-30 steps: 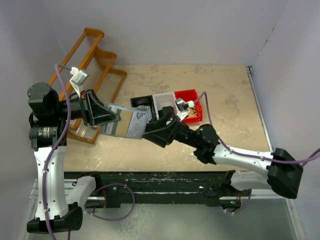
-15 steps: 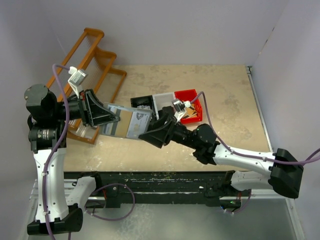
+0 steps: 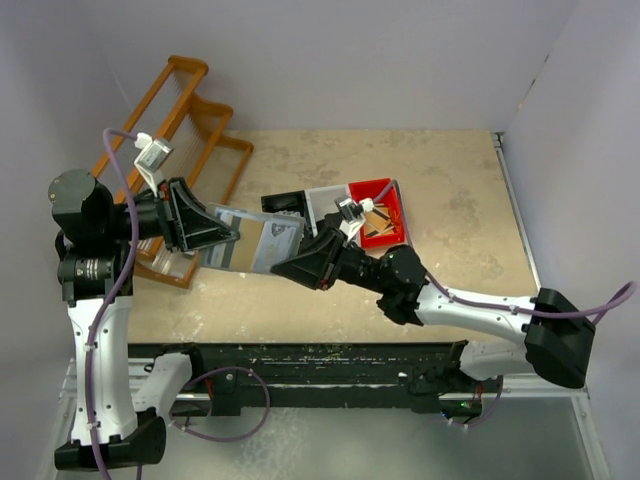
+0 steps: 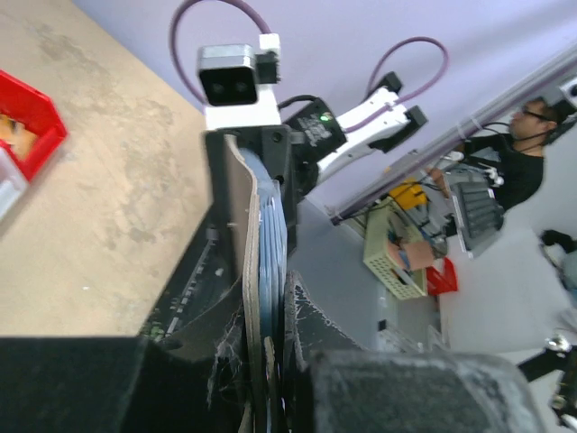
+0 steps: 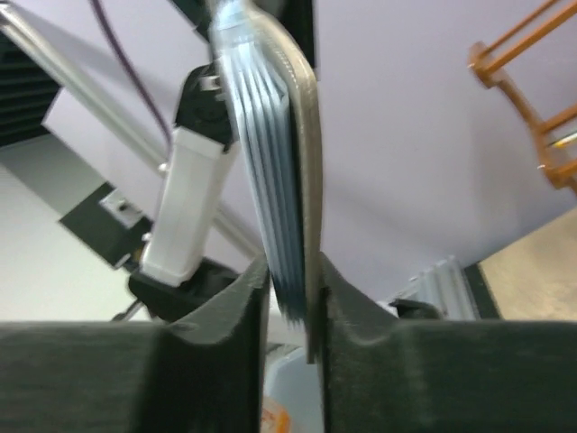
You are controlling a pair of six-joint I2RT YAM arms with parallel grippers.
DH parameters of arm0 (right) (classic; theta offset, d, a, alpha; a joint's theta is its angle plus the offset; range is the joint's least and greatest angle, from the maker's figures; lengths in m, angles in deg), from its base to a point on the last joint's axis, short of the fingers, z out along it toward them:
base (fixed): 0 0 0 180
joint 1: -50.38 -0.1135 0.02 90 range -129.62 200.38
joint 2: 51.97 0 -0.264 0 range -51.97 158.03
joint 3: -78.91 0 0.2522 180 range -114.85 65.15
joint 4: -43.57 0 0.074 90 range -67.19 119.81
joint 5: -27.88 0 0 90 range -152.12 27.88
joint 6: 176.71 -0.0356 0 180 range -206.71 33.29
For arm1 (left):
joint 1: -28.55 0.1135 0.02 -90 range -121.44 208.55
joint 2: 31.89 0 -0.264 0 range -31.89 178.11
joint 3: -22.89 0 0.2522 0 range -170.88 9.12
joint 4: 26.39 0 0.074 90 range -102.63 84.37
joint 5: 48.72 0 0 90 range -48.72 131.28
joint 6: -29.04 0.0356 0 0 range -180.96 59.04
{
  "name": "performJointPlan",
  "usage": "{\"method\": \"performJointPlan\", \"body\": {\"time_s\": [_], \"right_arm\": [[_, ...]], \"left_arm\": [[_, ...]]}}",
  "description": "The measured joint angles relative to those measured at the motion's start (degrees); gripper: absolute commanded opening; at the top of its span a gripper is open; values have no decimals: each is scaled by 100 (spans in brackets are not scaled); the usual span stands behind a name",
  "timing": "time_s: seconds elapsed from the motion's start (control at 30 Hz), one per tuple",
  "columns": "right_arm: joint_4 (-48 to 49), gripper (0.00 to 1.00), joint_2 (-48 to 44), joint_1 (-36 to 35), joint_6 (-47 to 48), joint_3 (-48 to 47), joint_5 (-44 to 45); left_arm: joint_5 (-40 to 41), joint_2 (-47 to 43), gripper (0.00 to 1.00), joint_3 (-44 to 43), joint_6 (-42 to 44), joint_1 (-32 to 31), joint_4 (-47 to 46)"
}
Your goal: Take the credit cards out of the card holder
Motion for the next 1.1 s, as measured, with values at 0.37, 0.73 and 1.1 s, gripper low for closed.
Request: {"method": "performJointPlan", "body": {"time_s": [0.37, 0.73, 1.1], "right_arm": [[-2855, 0, -704, 9, 879, -767, -238], [-7862, 0, 745, 9, 3534, -3934, -975], [-9696, 0, 1646, -55, 4651, -4776, -1379]], "left_arm": [[315, 555, 83, -369, 3084, -2, 2616], [1097, 590, 90, -1287, 7724, 0, 5445], [1764, 551, 91, -337, 10118, 0, 6555]]}}
